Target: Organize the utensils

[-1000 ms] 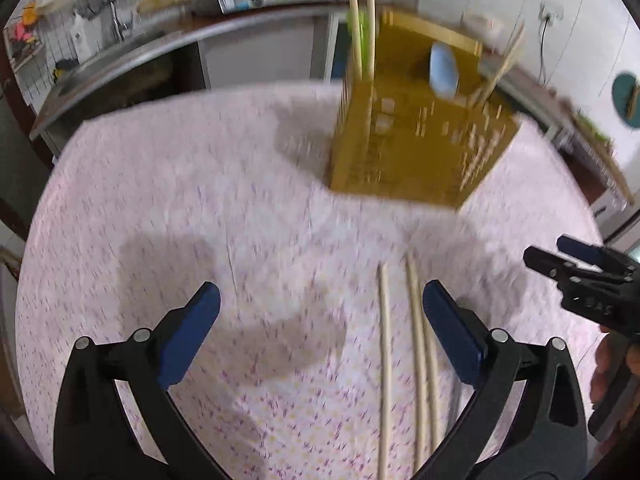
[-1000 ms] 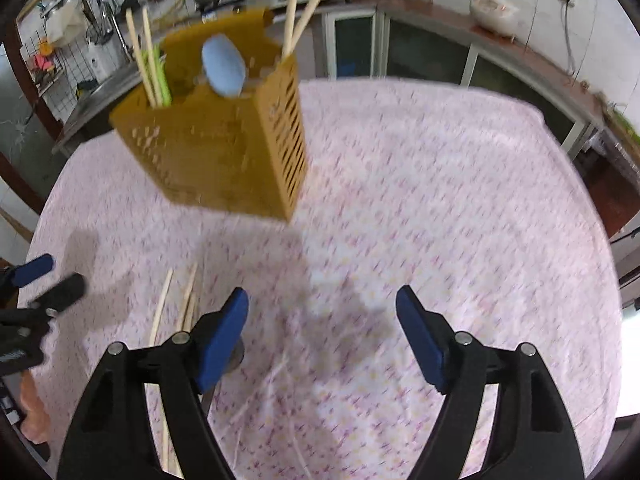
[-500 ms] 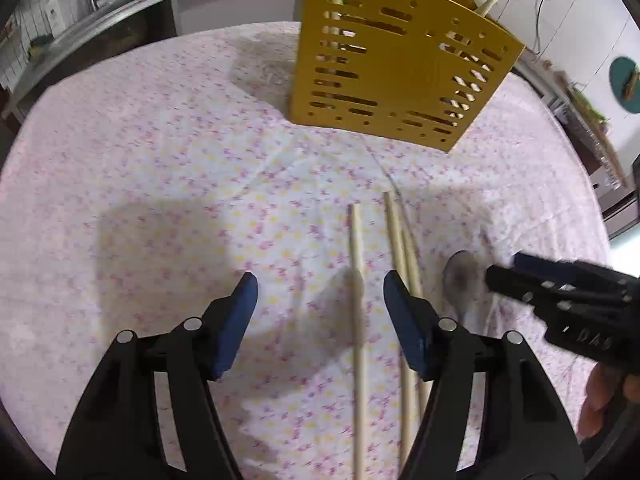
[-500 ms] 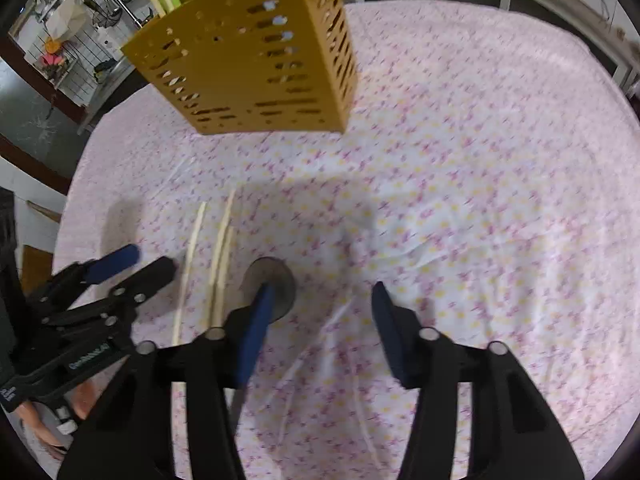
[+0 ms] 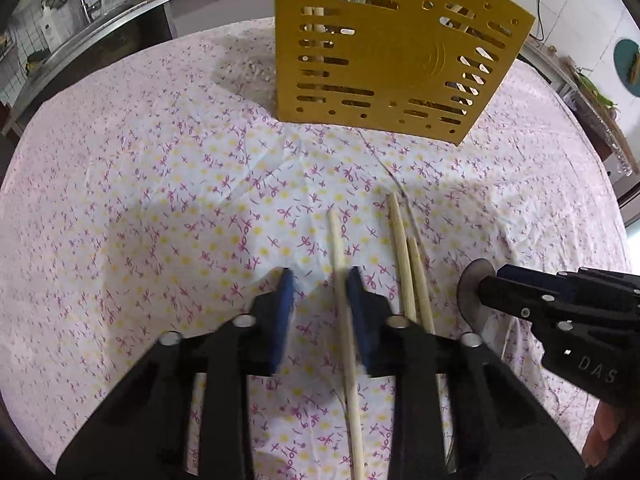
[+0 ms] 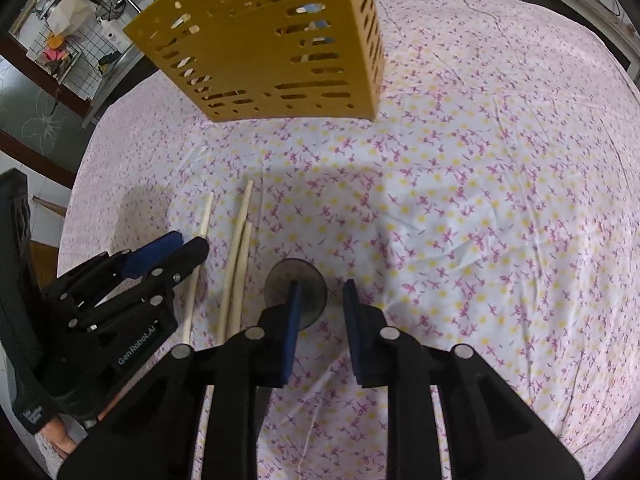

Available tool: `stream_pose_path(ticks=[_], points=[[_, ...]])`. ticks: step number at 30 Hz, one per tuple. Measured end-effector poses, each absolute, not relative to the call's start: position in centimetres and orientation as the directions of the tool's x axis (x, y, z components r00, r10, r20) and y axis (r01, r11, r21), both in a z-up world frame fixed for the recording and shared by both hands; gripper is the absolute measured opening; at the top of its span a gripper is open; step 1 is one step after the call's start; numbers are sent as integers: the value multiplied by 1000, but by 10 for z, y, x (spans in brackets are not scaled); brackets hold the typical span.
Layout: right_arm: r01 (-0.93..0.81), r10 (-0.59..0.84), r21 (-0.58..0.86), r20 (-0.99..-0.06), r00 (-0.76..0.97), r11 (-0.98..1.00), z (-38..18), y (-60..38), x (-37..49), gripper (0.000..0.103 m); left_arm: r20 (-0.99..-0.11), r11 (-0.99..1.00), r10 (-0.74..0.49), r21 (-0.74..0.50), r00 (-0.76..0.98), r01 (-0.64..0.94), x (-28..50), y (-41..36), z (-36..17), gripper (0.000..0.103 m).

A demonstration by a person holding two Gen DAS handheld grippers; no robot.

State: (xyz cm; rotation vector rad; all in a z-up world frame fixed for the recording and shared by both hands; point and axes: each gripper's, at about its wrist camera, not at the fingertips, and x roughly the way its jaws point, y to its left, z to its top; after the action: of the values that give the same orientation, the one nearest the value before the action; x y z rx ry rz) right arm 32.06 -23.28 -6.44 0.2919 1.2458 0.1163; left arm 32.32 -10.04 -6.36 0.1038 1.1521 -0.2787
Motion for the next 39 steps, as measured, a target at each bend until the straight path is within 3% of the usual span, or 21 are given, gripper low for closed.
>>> stream_pose_path(ticks=[3, 6, 15, 20, 28, 30, 31, 32, 34, 39], points=[[61, 218, 250, -923, 317, 966, -68, -227, 325, 8, -911, 957, -148, -33, 385, 289, 324, -106, -63, 14], [40, 213, 238, -921, 326, 970, -66, -225, 325, 5, -910, 953, -156, -35, 385, 302, 328, -104, -62, 9], [14, 200, 217, -919, 340, 976, -57, -233, 327, 2, -898, 948, -136, 4, 419, 318, 327, -101, -56, 0], [2, 180, 193, -920, 349, 981, -53, -241, 326, 2, -902, 956, -93, 38, 422, 293, 333, -93, -57, 0], [-30, 126, 124, -926, 357, 992, -48, -243, 327, 2, -911, 957, -219, -132, 350, 257, 340, -66, -47, 0], [-29, 124, 122, -927, 355, 992, -47, -253, 325, 2, -910, 953, -246, -163, 335, 257, 338, -67, -47, 1], [-27, 124, 122, -926, 356, 992, -47, -258, 323, 2, -910, 952, -248, -166, 332, 256, 338, -69, -46, 8], [-25, 123, 123, -926, 358, 992, -46, -261, 322, 2, -911, 952, -249, -169, 329, 254, 338, -71, -46, 22], [-19, 121, 122, -925, 361, 992, -45, -266, 321, 2, -914, 955, -241, -163, 327, 248, 344, -74, -49, 33], [-13, 120, 124, -924, 364, 992, -45, -276, 317, 2, -927, 960, -201, -123, 315, 251, 347, -89, -61, 32]])
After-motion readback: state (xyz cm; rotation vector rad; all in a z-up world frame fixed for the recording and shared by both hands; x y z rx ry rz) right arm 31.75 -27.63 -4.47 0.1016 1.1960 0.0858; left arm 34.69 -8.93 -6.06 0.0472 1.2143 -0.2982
